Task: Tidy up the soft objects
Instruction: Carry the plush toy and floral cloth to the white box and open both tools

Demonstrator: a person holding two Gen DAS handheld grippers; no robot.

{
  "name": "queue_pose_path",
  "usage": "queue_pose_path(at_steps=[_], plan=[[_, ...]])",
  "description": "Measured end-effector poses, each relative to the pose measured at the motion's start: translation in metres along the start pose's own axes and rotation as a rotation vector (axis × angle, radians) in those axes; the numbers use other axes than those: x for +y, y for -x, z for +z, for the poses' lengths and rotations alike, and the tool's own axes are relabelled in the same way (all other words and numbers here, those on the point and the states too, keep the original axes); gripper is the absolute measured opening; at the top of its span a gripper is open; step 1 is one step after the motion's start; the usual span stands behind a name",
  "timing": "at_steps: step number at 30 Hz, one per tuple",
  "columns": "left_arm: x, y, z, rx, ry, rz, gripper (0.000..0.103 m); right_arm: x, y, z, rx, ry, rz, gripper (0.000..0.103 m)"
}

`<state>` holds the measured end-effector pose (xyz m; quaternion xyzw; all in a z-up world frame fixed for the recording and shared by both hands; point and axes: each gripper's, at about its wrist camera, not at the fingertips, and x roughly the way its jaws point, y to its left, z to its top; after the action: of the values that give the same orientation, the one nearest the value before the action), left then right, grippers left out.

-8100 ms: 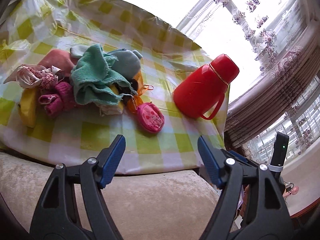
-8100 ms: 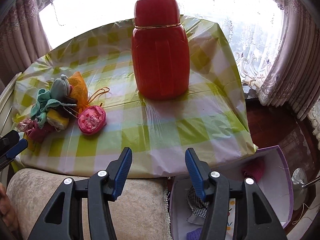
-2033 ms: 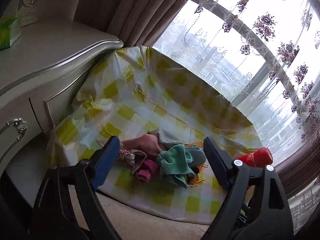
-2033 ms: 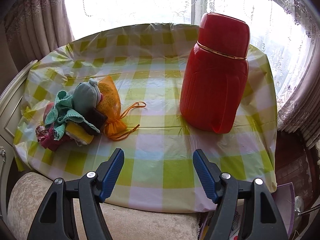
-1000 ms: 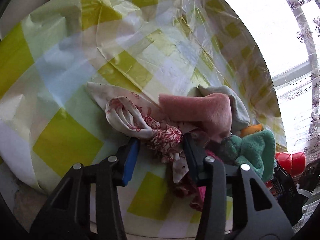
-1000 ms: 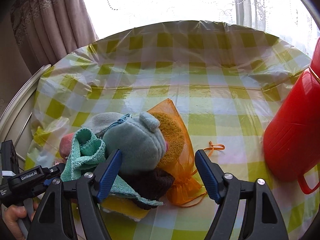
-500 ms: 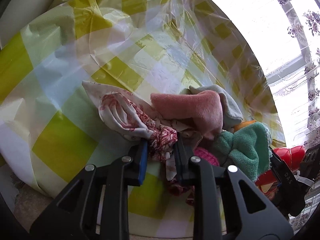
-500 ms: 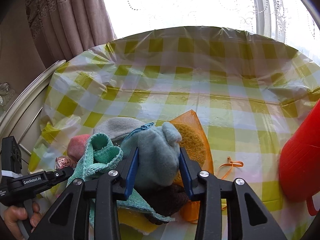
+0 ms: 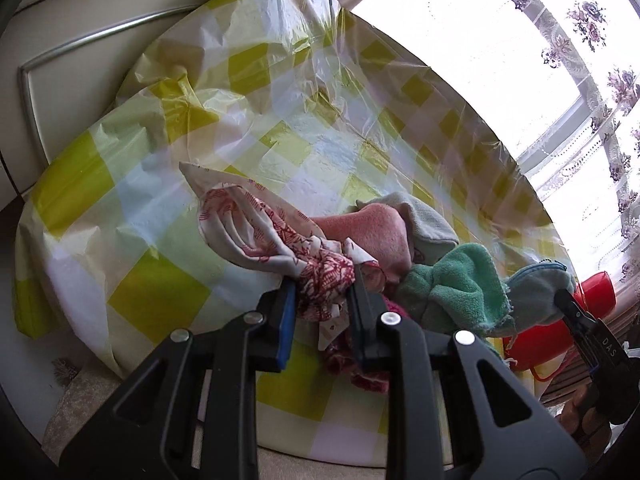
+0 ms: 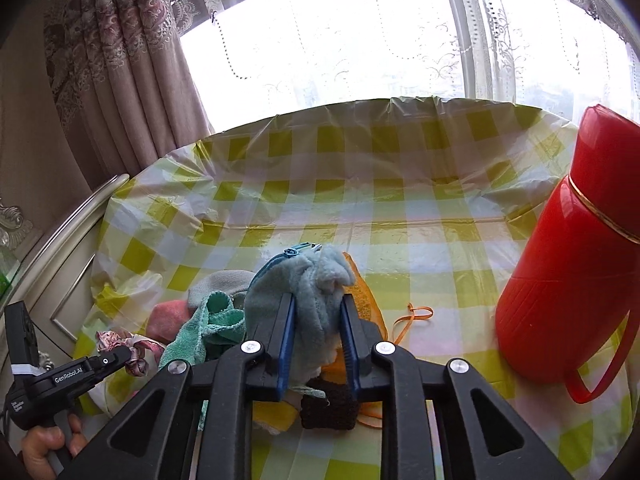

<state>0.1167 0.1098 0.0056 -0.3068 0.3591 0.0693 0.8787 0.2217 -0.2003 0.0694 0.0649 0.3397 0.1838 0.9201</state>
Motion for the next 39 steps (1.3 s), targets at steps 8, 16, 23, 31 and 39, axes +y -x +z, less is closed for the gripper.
queue_pose_path(at_steps=[8,16,23,31,39], plan=[[-0.019,0.034,-0.011,-0.074,-0.064,-0.003,0.026,-0.027,0.048,-0.012,-0.036,-0.049,-0.03,0.023],[-0.056,0.063,-0.037,-0.067,-0.145,-0.087,0.026,-0.067,0.097,-0.041,-0.013,-0.103,-0.091,0.023],[-0.122,0.07,-0.085,0.066,-0.255,-0.263,0.026,-0.119,0.155,-0.076,0.006,-0.182,-0.202,0.023],[-0.201,0.078,-0.142,0.231,-0.438,-0.433,0.026,-0.174,0.223,-0.119,0.034,-0.249,-0.346,0.023],[-0.259,0.08,-0.2,0.442,-0.61,-0.57,0.026,-0.211,0.25,-0.165,0.121,-0.339,-0.435,0.023]])
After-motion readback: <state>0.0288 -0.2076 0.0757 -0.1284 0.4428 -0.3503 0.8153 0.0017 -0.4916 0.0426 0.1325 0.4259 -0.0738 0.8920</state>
